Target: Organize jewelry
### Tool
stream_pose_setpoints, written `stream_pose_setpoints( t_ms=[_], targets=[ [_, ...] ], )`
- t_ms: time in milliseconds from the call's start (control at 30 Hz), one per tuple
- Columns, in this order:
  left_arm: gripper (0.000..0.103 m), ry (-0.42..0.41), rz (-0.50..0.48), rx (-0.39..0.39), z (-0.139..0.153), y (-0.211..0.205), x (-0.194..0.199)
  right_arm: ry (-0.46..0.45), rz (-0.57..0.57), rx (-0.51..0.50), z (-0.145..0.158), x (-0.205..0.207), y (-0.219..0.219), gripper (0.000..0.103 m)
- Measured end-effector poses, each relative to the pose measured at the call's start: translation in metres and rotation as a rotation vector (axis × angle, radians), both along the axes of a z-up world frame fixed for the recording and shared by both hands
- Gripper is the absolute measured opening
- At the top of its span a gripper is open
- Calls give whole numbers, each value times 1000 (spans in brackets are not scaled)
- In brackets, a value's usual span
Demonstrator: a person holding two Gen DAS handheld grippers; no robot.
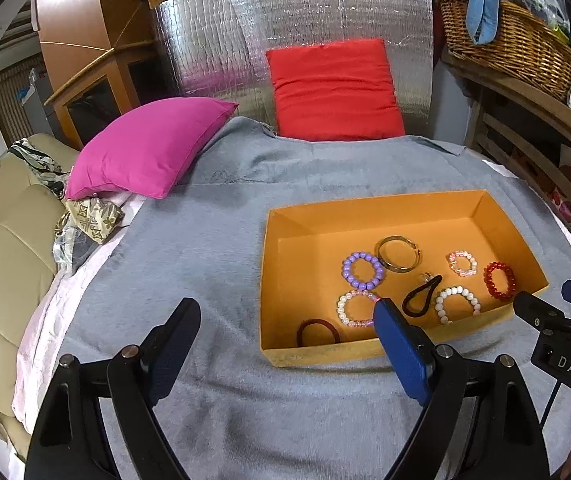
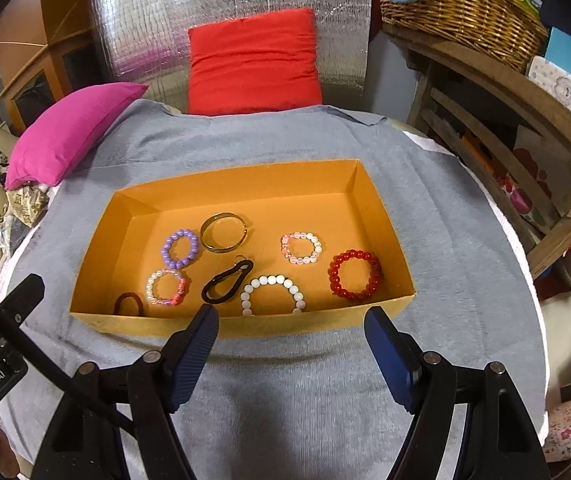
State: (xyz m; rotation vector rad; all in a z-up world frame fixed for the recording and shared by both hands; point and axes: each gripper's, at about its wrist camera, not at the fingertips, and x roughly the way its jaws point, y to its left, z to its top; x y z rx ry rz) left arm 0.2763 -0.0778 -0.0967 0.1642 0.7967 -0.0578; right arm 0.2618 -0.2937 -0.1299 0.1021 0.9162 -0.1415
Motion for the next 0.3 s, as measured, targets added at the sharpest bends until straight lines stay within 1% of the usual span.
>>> stream_pose_setpoints(
  t_ms=[167,233,300],
  targets=[
    [88,-6,-14,-3,-7,-4,3,-10,-12,4,-6,5,-6,79],
    [88,-5,-35,-29,-9,-4,1,-25,-11,6,-5,1,-7,79],
    [88,-20,-51,-43,-11,-4,-5,-45,-6,6,-5,-6,-8,79]
  ],
)
